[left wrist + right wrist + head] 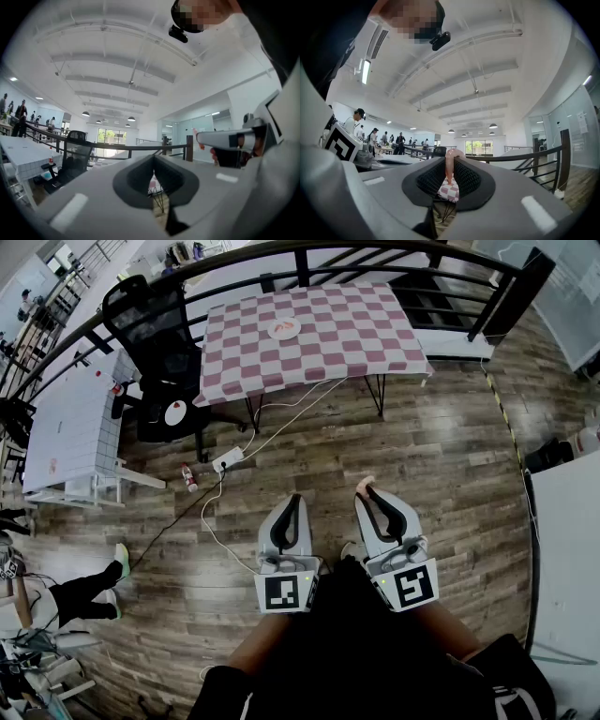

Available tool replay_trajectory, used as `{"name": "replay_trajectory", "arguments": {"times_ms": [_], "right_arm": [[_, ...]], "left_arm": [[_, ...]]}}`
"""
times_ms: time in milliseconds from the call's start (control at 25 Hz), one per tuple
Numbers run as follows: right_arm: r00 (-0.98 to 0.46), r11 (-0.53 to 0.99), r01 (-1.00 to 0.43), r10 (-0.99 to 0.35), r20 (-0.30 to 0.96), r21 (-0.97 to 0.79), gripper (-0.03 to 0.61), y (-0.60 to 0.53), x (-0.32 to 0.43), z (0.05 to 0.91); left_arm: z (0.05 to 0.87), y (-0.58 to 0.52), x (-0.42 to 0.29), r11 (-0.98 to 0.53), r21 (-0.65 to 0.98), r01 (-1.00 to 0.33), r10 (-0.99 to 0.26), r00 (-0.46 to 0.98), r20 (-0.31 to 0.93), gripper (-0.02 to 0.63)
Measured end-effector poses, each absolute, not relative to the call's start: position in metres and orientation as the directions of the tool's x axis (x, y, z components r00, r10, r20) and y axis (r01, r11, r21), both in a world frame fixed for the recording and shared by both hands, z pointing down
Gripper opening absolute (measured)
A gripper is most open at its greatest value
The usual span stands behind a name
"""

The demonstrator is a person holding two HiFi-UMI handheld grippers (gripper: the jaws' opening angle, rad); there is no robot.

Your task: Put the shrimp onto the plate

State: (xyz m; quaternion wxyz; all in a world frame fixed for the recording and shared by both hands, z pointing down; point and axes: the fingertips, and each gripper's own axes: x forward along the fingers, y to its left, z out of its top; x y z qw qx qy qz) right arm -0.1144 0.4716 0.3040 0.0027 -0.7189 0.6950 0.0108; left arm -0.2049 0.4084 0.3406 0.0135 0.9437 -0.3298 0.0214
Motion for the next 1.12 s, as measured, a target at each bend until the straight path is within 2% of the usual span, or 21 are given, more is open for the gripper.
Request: {"name": "replay_trajectory", "arguments": {"times_ms": [680,1120], "right_arm": [[-0.028,0.029,-0.999,-0.998,-0.057,-0.027,0.055,0.482,-0.054,0.313],[-0.030,0.031,-0.999,-0.999,-0.030,-0.037,0.055,0.480,-0.036,0.328]], "left_arm": [[0.332,0.395,-0.193,-0.660,-0.009,-0.751,-0.751,0.660,-0.002,0.009],[0.337,0.385,-0.174,-0.654,-0.005,-0.757,-0.757,0.654,-0.006,0.009]]}}
